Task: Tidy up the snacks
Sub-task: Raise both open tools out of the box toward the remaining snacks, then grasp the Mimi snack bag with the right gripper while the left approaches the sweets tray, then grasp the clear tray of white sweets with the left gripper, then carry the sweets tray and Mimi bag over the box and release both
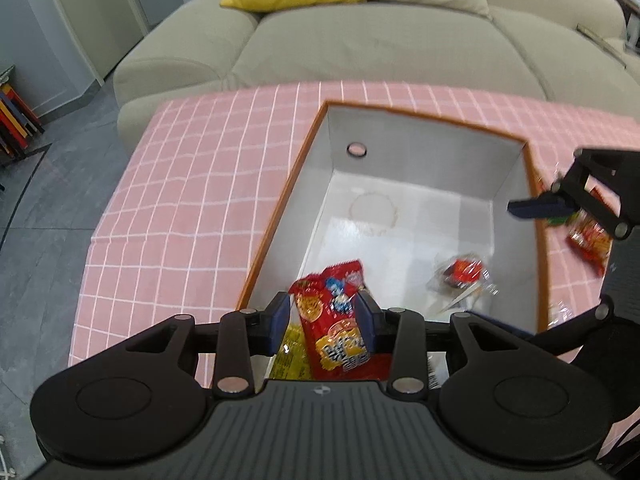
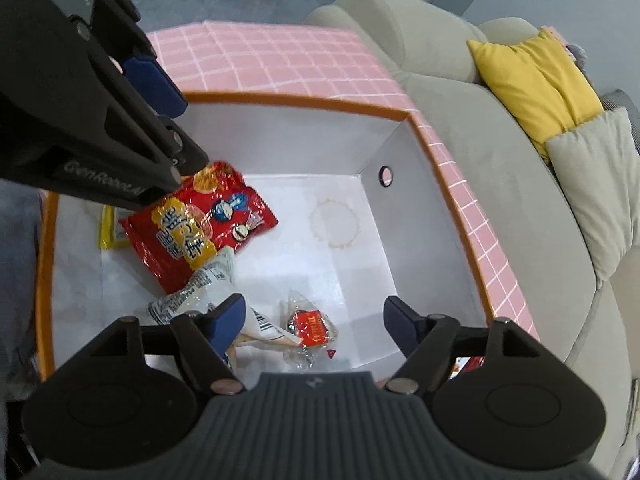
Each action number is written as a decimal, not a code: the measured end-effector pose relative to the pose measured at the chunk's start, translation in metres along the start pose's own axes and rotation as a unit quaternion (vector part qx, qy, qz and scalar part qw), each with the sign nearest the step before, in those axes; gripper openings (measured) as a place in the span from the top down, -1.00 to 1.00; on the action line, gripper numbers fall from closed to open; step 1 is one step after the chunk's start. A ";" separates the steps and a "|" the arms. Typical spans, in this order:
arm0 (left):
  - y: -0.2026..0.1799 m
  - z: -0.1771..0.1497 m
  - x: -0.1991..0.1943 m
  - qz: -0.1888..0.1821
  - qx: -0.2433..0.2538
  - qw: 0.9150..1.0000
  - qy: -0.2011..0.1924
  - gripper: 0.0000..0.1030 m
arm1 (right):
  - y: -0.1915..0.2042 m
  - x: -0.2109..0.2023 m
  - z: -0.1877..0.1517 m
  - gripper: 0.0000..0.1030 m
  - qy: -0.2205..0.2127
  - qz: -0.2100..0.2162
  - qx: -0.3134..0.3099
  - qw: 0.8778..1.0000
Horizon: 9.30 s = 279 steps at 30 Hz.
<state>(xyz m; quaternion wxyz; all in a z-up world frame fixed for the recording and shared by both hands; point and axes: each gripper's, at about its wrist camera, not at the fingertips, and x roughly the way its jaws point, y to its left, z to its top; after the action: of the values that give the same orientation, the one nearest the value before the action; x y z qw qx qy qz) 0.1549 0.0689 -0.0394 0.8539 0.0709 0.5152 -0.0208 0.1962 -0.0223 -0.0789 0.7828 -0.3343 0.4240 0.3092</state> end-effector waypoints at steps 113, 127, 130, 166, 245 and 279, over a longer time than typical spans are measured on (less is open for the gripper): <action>-0.203 -0.038 0.086 -0.122 -0.038 0.989 0.076 0.02 | -0.084 0.007 -0.256 0.11 -0.062 -0.033 0.238 0.969; -0.189 -0.043 0.079 -0.137 -0.116 0.980 0.080 -0.33 | -0.057 -0.019 -0.266 0.13 -0.061 -0.032 0.256 0.964; -0.191 -0.040 0.078 -0.131 -0.124 0.981 0.076 -0.33 | -0.074 -0.014 -0.260 0.13 -0.058 -0.054 0.253 0.964; -0.200 -0.030 0.104 -0.056 -0.151 0.982 0.098 -0.32 | -0.044 -0.012 -0.255 0.13 -0.038 -0.019 0.185 0.982; -0.068 -0.021 -0.068 -0.081 -0.068 0.992 -0.063 -0.18 | -0.031 -0.124 -0.139 0.13 -0.148 0.000 0.270 0.951; -0.034 0.015 0.061 -0.030 0.027 0.998 0.050 -0.19 | -0.016 0.032 -0.029 0.14 -0.026 -0.046 0.001 0.999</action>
<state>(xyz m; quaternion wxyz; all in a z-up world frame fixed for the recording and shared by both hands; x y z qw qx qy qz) 0.1932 0.0355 -0.0900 0.8238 0.0796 0.5584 -0.0570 0.2096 -0.0479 -0.1141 0.8076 -0.3443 0.3879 0.2806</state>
